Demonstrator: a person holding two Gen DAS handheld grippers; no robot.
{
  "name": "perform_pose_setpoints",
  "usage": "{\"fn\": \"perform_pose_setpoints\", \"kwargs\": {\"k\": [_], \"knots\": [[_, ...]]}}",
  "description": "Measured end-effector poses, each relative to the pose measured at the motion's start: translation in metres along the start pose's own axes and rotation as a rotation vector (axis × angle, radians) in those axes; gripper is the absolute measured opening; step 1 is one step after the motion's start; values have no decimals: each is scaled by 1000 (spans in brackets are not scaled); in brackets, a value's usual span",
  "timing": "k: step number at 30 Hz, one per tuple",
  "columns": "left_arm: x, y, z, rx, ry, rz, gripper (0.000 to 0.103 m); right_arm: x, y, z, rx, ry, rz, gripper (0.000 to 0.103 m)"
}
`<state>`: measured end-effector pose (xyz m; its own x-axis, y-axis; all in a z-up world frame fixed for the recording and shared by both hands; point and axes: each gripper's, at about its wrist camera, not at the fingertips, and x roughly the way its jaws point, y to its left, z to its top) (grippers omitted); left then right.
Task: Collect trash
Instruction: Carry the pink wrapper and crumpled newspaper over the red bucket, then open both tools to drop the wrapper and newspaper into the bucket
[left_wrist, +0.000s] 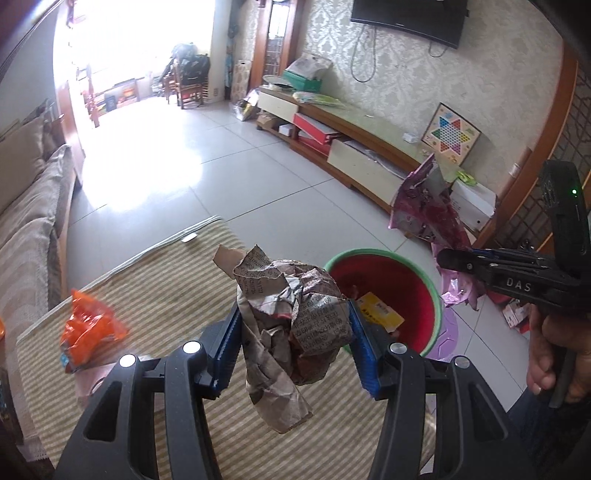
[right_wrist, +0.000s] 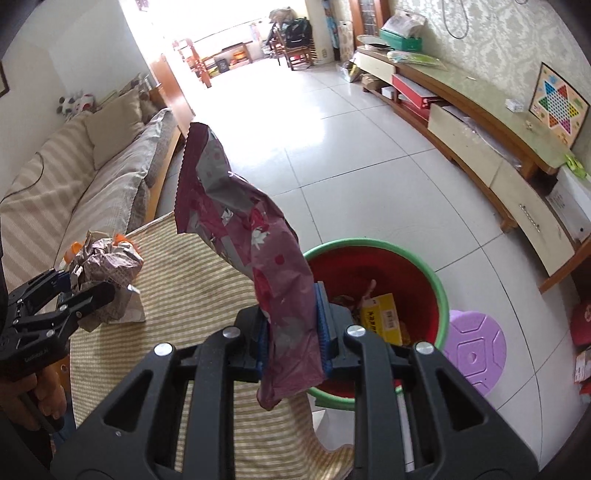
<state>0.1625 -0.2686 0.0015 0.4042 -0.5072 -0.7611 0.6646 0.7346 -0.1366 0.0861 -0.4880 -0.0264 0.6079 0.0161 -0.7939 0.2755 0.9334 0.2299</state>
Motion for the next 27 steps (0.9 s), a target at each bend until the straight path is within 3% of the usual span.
{"fn": "perform_pose_setpoints", "kwargs": {"k": [10,21,27], "knots": [[44,-70,25,63,38,-141,51,7,-58,-2,147,15,-36,22],[90,-93,26,-4,110,-260,51,9,-86,-2,222,36,-31,22],[96,-98,23,-18,121,-274,55,8,-90,0,232,32,-35,22]]}}
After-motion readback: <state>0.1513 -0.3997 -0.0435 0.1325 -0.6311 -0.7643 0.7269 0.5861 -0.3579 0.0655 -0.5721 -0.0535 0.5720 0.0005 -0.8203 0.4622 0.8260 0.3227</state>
